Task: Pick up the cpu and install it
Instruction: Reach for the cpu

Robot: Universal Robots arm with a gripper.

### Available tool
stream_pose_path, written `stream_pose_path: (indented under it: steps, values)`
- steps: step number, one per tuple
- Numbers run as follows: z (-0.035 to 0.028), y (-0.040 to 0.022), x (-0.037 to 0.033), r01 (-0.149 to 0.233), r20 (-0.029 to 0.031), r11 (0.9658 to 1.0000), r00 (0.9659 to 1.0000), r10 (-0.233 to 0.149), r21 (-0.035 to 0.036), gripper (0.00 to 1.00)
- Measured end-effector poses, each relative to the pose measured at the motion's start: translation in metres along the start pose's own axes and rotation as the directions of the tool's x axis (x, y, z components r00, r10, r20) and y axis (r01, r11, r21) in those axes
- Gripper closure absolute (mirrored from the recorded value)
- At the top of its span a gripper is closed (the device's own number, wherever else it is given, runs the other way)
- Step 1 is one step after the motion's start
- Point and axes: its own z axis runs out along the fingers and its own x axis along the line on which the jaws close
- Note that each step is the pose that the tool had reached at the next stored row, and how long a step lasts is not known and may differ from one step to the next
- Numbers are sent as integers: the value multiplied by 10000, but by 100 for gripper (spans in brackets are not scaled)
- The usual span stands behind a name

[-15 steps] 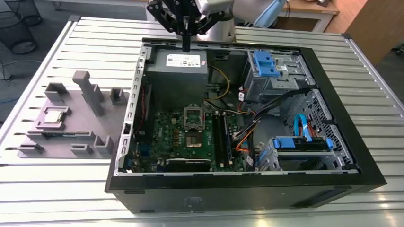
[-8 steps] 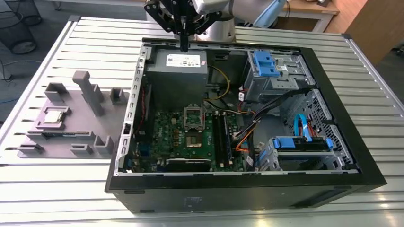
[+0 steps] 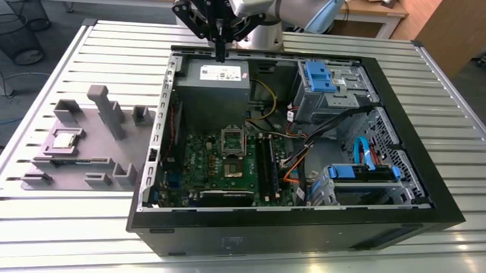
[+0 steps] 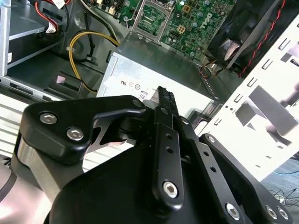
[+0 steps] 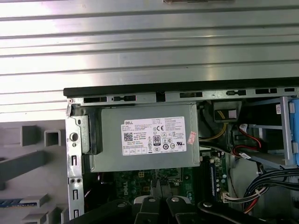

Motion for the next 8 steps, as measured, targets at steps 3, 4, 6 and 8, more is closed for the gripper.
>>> stream_pose_path:
  steps: [3,4,6,8]
  values:
    - [0,-3,22,1,0,10000,10000,-1,0,89]
    - [0,-3,36,1,-1,10000,10000,-1,1,89]
    - [0,-6,66,0,0,10000,10000,0,0,89]
    - [0,-8,96,0,-1,10000,10000,0,0,89]
